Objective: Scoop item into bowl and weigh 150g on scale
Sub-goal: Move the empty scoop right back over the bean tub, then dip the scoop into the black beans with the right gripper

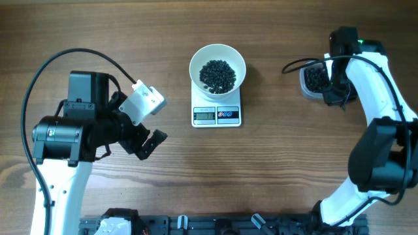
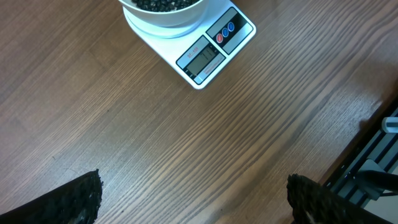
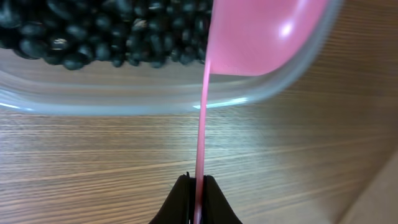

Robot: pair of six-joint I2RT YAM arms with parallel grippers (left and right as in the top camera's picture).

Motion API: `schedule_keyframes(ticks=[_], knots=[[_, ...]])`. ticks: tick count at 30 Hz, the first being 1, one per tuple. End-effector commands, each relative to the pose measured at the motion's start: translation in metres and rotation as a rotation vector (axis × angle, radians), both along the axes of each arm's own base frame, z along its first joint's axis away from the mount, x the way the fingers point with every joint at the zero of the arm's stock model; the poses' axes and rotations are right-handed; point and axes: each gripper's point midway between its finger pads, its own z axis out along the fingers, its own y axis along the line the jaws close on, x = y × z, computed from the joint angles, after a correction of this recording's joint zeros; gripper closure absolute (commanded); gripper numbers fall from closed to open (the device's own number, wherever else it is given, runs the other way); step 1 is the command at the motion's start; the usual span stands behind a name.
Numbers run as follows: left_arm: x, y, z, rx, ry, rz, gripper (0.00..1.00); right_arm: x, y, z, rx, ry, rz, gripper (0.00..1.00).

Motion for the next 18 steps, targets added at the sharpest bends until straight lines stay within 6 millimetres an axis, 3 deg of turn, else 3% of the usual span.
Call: schedule_keyframes(ticks=[1, 13, 18], knots=[[-0.001, -0.002, 0.005, -0.023, -0.012, 0.001, 0.0, 0.001, 0.022, -0.016, 0.141, 0.031, 0.015, 0.96], [-0.001, -0.002, 0.005, -0.023, -0.012, 0.001, 0.0, 0.017, 0.056, 0.0, 0.35, -0.028, 0.017, 0.96], [-0.001, -0.002, 0.005, -0.023, -0.012, 0.001, 0.0, 0.014, 0.067, 0.002, 0.445, -0.022, -0.001, 0.96]])
